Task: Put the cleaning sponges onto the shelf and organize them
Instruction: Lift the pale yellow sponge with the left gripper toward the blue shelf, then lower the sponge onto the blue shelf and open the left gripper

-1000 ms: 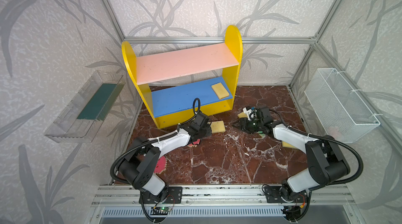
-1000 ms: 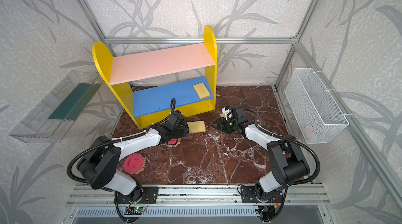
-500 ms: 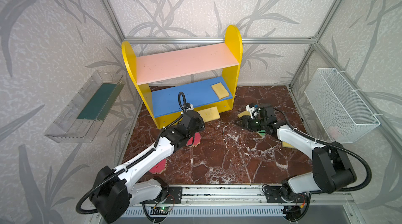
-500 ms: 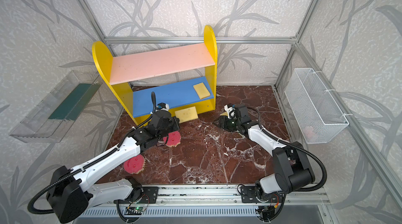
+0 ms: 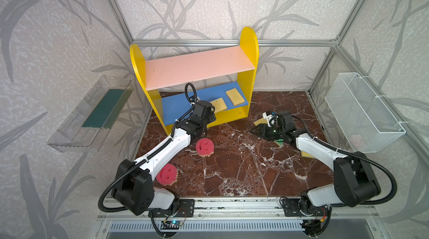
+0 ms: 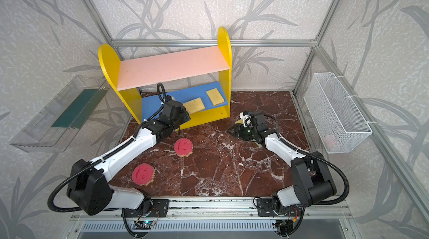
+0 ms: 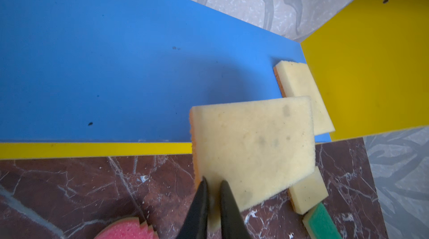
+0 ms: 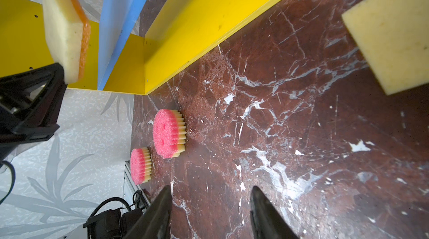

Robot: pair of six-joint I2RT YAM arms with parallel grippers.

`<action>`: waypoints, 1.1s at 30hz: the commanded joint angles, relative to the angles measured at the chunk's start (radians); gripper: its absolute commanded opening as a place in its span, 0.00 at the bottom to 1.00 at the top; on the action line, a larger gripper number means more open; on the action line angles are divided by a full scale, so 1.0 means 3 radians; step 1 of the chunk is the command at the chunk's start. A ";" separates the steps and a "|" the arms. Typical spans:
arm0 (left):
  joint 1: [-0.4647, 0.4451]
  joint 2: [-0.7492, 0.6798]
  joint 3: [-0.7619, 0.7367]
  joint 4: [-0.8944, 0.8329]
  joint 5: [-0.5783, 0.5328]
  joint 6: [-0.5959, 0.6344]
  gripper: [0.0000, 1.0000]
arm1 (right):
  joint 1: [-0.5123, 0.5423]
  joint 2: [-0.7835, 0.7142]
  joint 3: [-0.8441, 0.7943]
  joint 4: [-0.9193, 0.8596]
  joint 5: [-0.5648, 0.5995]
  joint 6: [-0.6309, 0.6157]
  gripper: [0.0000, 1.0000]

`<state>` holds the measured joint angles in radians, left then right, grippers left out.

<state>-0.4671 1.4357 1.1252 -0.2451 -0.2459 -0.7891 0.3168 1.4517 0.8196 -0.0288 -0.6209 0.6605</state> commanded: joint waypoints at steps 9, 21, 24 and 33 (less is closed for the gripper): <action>0.0250 0.0606 0.0476 0.0223 -0.0002 -0.0145 0.13 | -0.0014 -0.0063 -0.0042 0.0008 0.0019 -0.0032 0.53; 0.0327 0.0842 0.0579 0.0277 0.0045 -0.0193 0.23 | -0.0013 -0.0043 -0.0058 0.0027 0.0029 -0.0032 0.54; 0.0330 0.0816 0.0526 0.0312 0.0091 -0.0187 0.32 | -0.0013 -0.0040 -0.0060 0.0027 0.0034 -0.0035 0.55; 0.0311 0.0686 0.0335 0.0381 0.0206 -0.0232 0.41 | -0.0013 -0.0022 -0.0063 0.0047 0.0014 -0.0026 0.56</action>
<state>-0.3759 1.6882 1.2469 -0.1455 -0.1810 -0.8497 0.3168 1.4517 0.8093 -0.0273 -0.6174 0.6605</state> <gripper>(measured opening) 0.411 0.555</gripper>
